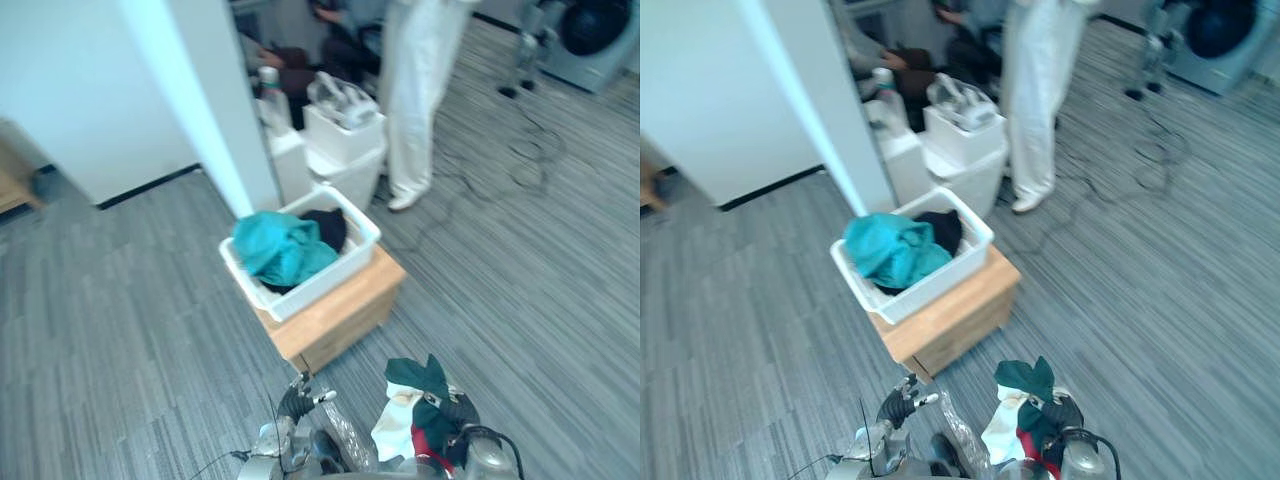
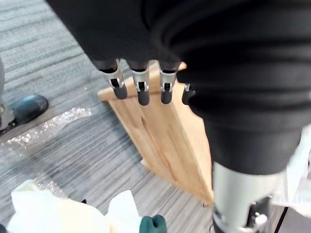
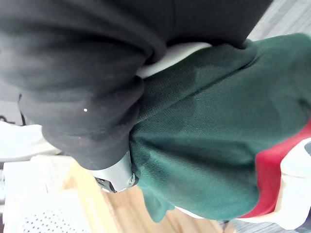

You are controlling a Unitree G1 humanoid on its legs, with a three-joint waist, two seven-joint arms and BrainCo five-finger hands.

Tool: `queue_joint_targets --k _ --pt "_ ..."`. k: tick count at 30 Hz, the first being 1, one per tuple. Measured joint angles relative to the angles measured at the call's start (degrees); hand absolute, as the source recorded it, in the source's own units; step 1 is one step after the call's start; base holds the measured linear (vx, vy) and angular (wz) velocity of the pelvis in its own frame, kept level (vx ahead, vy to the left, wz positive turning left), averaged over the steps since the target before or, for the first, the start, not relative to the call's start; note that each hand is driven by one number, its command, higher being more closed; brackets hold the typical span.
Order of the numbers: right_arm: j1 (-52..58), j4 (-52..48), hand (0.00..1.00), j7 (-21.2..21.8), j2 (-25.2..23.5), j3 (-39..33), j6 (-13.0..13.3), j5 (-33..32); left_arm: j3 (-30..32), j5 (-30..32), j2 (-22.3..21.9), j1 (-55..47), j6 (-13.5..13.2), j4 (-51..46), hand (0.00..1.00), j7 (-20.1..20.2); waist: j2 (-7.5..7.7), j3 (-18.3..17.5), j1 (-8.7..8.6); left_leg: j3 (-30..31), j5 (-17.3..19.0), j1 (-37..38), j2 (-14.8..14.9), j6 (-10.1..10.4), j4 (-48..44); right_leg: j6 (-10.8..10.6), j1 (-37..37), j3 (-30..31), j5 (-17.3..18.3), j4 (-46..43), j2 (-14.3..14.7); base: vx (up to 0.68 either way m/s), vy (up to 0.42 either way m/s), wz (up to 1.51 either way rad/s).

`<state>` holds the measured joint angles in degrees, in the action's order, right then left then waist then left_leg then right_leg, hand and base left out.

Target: Tidy the bed and pick cloth on bed and put in laundry

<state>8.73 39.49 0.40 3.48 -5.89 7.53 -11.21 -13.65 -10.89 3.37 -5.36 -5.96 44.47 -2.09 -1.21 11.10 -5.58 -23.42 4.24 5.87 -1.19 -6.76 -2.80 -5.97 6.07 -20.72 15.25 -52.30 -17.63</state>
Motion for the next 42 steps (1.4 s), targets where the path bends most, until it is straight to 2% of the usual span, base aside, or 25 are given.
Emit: queue_joint_targets --k 2,3,4,6,7,8,9,10,11,12,14,15,16,17,19,22,23,26,31,38,42 --pt "0.0 -0.5 1.00 -0.1 -1.0 -1.2 0.3 -1.3 0.7 0.4 0.6 -1.0 0.0 0.0 0.00 0.0 -0.34 0.0 0.02 2.7 0.4 2.3 2.2 2.7 -0.7 -0.5 2.3 5.5 0.3 11.7 1.5 0.25 -0.168 0.73" --pt "0.1 -0.5 1.00 -0.1 -1.1 -1.2 0.5 -1.8 0.7 0.4 0.8 -1.2 -0.1 0.0 0.00 0.1 -0.15 -0.1 0.01 3.3 0.7 2.8 2.5 3.8 -0.7 -0.5 2.4 6.9 -0.2 15.6 1.7 0.17 -0.238 0.75" --pt "0.2 -0.5 1.00 -0.1 -1.7 -1.2 0.8 -2.0 0.7 0.4 1.4 -1.5 -0.2 0.0 0.00 0.5 0.41 -0.4 -0.01 4.4 1.2 2.7 2.6 5.0 -0.4 -1.0 2.9 11.0 -1.6 24.1 1.7 0.12 -0.308 0.63" --pt "0.6 -0.5 1.00 -0.1 -3.2 -1.5 0.9 -2.2 0.8 0.5 2.7 -2.5 -0.2 0.1 0.00 0.6 3.21 -1.7 -0.05 5.8 1.8 2.5 2.6 7.4 -0.5 -0.7 4.1 20.1 -5.6 34.2 2.1 0.12 -0.445 0.48" --pt "0.6 -0.5 1.00 -0.1 -3.5 -1.5 0.9 -2.2 0.8 0.7 3.0 -2.6 -0.2 0.6 0.00 0.6 4.08 -2.1 -0.05 6.7 2.8 2.1 3.2 9.0 -1.6 -0.5 4.3 24.7 -6.6 37.5 2.6 0.12 -0.505 0.34" --pt "1.0 -0.4 1.00 -0.2 -3.8 -2.0 0.9 -2.2 0.9 1.0 3.8 -2.5 -0.2 1.0 0.00 0.6 5.70 -2.6 -0.06 7.7 4.1 2.1 4.0 11.4 -3.0 -4.3 4.1 27.3 -9.9 38.4 3.2 0.13 -0.515 0.31" --pt "1.7 -0.6 1.00 -0.3 -3.6 -3.1 0.9 -2.2 1.0 1.7 3.0 -2.6 -0.2 1.2 0.00 0.6 4.59 -2.7 -0.17 8.2 4.2 2.3 6.2 13.0 -3.1 -4.8 4.1 27.0 -12.4 37.4 5.5 0.14 -0.496 0.22" --pt "1.6 -0.9 1.00 -0.3 -3.1 -3.4 0.8 -2.2 1.1 2.0 2.2 -2.6 -0.2 1.2 0.00 0.7 3.40 -2.7 -0.17 8.3 4.0 2.5 7.6 13.5 -3.0 -4.8 4.0 26.9 -12.4 36.9 6.8 0.16 -0.433 0.04" --pt "2.3 -3.0 1.00 -0.5 -2.0 -4.2 0.6 -2.2 2.2 2.1 0.4 -2.6 -0.6 1.1 0.00 0.8 0.98 -2.5 -0.21 8.0 3.5 3.3 10.3 15.0 -2.1 -4.2 4.1 26.0 -11.8 35.8 9.3 0.16 -0.369 -0.08" --pt "3.2 -7.8 1.00 -0.9 -1.6 -4.7 -0.1 -2.0 3.6 2.1 -0.6 -2.8 -0.7 1.1 0.00 0.8 -0.27 -2.5 -0.59 7.7 2.6 4.4 12.4 16.1 -1.2 -2.6 4.6 25.3 -10.1 33.5 11.5 0.15 -0.350 -0.09" --pt "4.8 -18.0 1.00 -1.5 -1.7 -4.8 -0.4 -0.8 5.3 2.1 -0.9 -2.4 -0.9 1.0 0.00 0.7 -0.09 -2.6 -1.07 7.7 1.9 5.0 14.2 17.1 -1.7 -1.2 5.2 23.8 -7.1 29.2 13.2 0.15 -0.346 0.16" --pt "5.1 -21.4 1.00 -1.6 -1.8 -4.9 -0.4 0.3 5.5 2.1 -0.7 -2.5 -1.2 1.0 0.00 0.7 0.29 -2.6 -1.42 7.8 1.6 4.8 14.6 17.1 -2.2 -0.6 5.1 23.2 -6.4 28.4 13.4 0.13 -0.340 0.43" --pt "5.2 -28.1 1.00 -1.7 -1.8 -4.9 -0.2 1.4 5.5 2.1 -0.6 -2.5 -1.2 1.0 0.00 0.7 1.29 -2.6 -1.69 7.7 0.7 3.7 15.2 15.9 -3.9 0.3 4.8 22.0 -5.4 27.7 13.3 0.06 -0.240 0.50" --pt "5.0 -34.5 1.00 -2.1 -1.3 -5.3 0.6 3.2 5.5 2.0 -0.6 -2.4 -1.2 1.0 0.00 0.7 1.83 -2.7 -1.66 7.0 -0.8 2.5 15.2 13.8 -5.7 0.7 3.9 20.7 -5.1 28.5 12.7 0.06 -0.218 0.54" --pt "4.4 -42.5 1.00 -3.0 1.0 -5.3 2.1 5.8 5.4 1.9 -0.6 -2.3 -1.2 1.0 0.00 0.6 3.24 -2.0 -1.60 3.4 -2.0 1.3 15.3 11.9 -7.9 1.3 1.4 18.8 -5.6 31.0 11.9 0.05 -0.150 0.58" --pt "-2.2 -47.4 1.00 -4.2 7.7 -4.8 3.5 9.3 5.3 1.7 -0.3 -2.4 -1.1 1.1 0.00 0.3 2.90 -2.2 -1.50 -4.1 -2.1 2.3 14.9 11.9 -5.7 1.8 -1.7 16.3 -7.5 34.5 11.6 0.03 -0.037 0.42" --pt "-5.8 -47.4 1.00 -4.2 10.2 -3.8 3.5 10.2 5.2 1.4 -0.2 -2.3 -1.0 1.1 0.00 -0.1 1.92 -2.8 -1.44 -5.4 -2.3 3.1 14.5 12.3 -2.8 1.7 -1.8 15.8 -8.0 35.3 11.8 0.02 0.044 0.23" --pt "-14.2 -47.0 1.00 -4.6 14.7 -0.2 3.5 11.9 4.9 1.3 0.4 -2.3 -1.0 1.3 0.00 -0.5 2.36 -2.8 -1.15 -6.3 -3.0 3.4 13.2 13.5 0.7 1.2 -2.0 16.1 -10.9 38.6 11.6 0.01 0.113 -0.01" --pt "-24.5 -41.7 1.00 -4.5 20.5 4.0 3.4 12.4 4.0 1.3 0.5 -2.6 -0.9 2.5 0.00 -0.4 3.01 -3.3 0.14 -6.1 -3.5 4.0 11.1 12.8 2.9 -0.1 -4.9 16.7 -15.0 45.2 10.4 -0.04 0.099 0.04" --pt "-35.0 -29.6 1.00 -4.0 23.8 9.1 3.2 12.5 4.0 -0.3 1.2 -2.8 -0.9 3.5 0.00 -0.3 3.12 -3.5 0.34 -3.2 -6.8 3.8 8.9 11.8 8.5 -0.6 -6.7 13.9 -18.5 50.6 9.3 -0.06 0.030 0.20" --pt "-40.1 -21.3 1.00 -4.1 24.5 9.5 2.8 13.1 4.0 -1.0 1.3 -3.4 -1.1 3.1 0.00 -0.3 2.94 -3.6 0.91 -1.6 -7.4 3.0 8.6 11.9 8.5 -0.6 -6.9 12.5 -18.6 50.7 9.0 -0.03 0.001 0.22"
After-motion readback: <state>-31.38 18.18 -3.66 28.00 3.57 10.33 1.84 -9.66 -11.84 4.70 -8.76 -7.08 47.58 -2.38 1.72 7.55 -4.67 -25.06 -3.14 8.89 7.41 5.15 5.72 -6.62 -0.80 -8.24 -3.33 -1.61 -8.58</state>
